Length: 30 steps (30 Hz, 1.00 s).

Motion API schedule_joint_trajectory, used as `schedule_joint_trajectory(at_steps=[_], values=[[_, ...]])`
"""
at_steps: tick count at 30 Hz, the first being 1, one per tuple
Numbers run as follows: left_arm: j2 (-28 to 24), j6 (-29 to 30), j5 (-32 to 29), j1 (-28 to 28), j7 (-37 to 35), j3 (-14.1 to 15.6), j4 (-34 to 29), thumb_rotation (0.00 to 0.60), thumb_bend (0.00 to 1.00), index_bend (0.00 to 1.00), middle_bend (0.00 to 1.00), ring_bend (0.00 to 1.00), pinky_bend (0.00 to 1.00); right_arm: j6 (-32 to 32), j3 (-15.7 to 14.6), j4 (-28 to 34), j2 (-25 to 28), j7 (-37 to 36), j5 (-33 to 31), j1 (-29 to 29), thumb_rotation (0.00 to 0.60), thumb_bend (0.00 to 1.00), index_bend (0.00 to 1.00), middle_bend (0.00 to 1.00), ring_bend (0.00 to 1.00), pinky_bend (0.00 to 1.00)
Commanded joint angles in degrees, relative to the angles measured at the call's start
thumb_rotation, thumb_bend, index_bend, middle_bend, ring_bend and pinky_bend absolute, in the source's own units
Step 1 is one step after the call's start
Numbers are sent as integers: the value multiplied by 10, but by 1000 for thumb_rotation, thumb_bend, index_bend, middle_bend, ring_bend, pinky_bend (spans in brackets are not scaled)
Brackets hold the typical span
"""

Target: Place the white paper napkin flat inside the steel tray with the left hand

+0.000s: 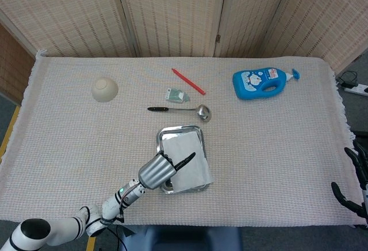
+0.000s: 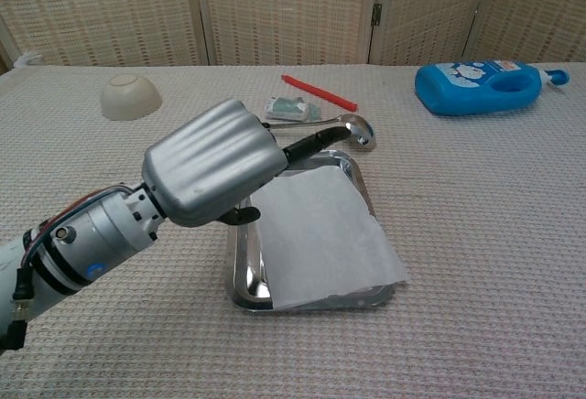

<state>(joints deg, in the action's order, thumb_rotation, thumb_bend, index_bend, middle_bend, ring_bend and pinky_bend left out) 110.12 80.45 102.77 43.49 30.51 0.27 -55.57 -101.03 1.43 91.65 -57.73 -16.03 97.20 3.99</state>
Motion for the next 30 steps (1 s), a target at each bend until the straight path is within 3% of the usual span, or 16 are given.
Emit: schedule_joint_trajectory(at_steps=[1, 4, 8, 11, 13, 17, 23, 30], values=[[-38, -13, -42, -36, -52, 4, -108, 600, 312, 116, 1000, 1000, 1000, 2, 0, 0, 0, 0, 0, -1, 600, 426, 0, 0, 0, 0], [-91, -56, -79, -48, -76, 13, -219, 600, 634, 167, 1000, 1000, 1000, 4, -1, 2, -2, 4, 2, -2, 600, 426, 0, 0, 0, 0], [-138, -100, -92, -46, -92, 28, -286, 600, 804, 200, 1000, 1000, 1000, 5, -3, 4, -4, 11, 5, -2, 600, 427, 0, 0, 0, 0], [-149, -105, -51, -36, -84, 43, -276, 600, 926, 271, 1000, 1000, 1000, 5, -3, 5, -6, 15, 5, -2, 600, 427, 0, 0, 0, 0], [-146, -106, -30, -33, -71, 50, -261, 600, 962, 300, 1000, 1000, 1000, 4, -2, 4, -6, 16, 4, -2, 600, 426, 0, 0, 0, 0], [-148, -149, -52, -30, -68, 50, -280, 600, 992, 266, 1000, 1000, 1000, 5, -1, 3, -7, 13, 1, -3, 600, 426, 0, 0, 0, 0], [-121, -182, -60, -27, -42, 46, -259, 600, 1000, 258, 1000, 1000, 1000, 6, 1, 2, -7, 9, -3, -4, 600, 427, 0, 0, 0, 0], [-85, -184, -46, -26, -30, 43, -216, 600, 1000, 254, 1000, 1000, 1000, 6, 3, 0, -8, 8, -6, -4, 600, 427, 0, 0, 0, 0]])
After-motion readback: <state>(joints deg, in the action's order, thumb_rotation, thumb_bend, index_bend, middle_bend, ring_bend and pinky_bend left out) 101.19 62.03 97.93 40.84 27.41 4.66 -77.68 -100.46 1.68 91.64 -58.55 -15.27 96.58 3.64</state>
